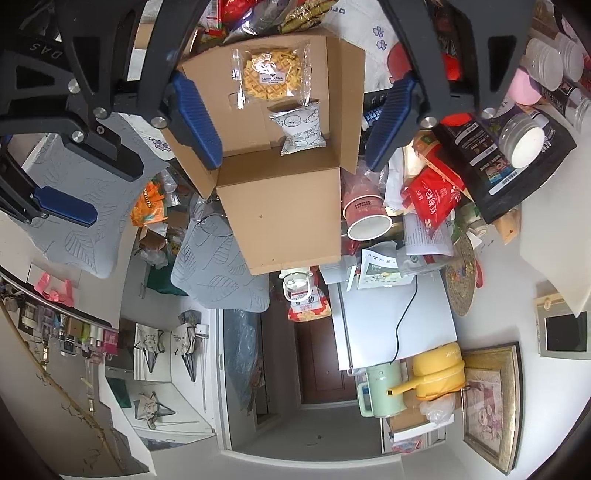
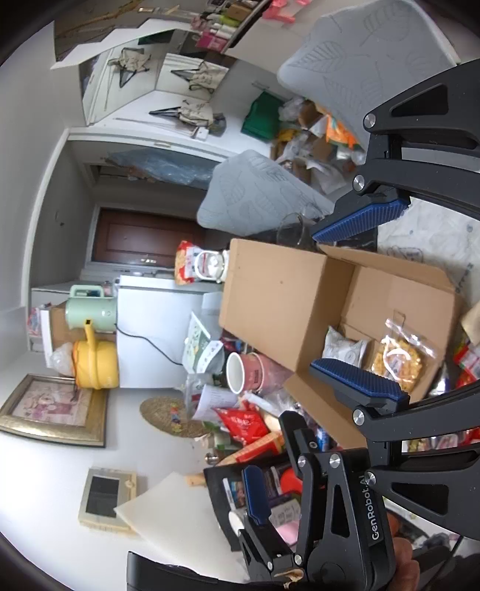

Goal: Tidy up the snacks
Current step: 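Withdraw both tools from the box back toward the remaining snacks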

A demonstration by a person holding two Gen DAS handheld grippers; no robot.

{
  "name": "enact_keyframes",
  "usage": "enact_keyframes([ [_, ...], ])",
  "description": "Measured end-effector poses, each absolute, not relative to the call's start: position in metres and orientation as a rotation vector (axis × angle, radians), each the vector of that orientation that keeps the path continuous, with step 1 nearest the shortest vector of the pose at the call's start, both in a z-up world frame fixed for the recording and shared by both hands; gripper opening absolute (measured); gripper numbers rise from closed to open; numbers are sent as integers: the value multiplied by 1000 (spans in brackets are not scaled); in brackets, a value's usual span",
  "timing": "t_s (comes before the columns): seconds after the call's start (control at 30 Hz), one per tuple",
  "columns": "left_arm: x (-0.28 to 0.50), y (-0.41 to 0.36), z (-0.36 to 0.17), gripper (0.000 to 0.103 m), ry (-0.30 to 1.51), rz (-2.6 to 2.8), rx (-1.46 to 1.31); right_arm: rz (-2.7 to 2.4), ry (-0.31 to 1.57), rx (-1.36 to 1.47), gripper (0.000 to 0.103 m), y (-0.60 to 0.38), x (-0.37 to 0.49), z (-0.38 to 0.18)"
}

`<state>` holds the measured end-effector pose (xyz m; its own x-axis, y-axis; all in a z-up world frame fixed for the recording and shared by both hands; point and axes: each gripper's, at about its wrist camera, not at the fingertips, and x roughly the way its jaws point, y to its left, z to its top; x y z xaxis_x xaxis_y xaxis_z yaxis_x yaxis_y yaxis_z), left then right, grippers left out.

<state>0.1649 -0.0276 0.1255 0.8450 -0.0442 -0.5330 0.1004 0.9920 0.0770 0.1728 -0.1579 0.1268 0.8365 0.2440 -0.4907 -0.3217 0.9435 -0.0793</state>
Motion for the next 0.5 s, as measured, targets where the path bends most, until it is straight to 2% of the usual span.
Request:
enact_keyframes([
  [0.17, 141, -29, 129, 81, 542, -101, 105, 300, 461, -155, 74, -164, 144, 133],
  [0.23, 132, -29, 130, 81, 535, -112, 104, 303, 451, -149, 79, -167, 136, 135],
  [0.5, 97, -27, 128, 82, 517, -142, 102, 313, 421, -144, 84, -171, 95, 133],
])
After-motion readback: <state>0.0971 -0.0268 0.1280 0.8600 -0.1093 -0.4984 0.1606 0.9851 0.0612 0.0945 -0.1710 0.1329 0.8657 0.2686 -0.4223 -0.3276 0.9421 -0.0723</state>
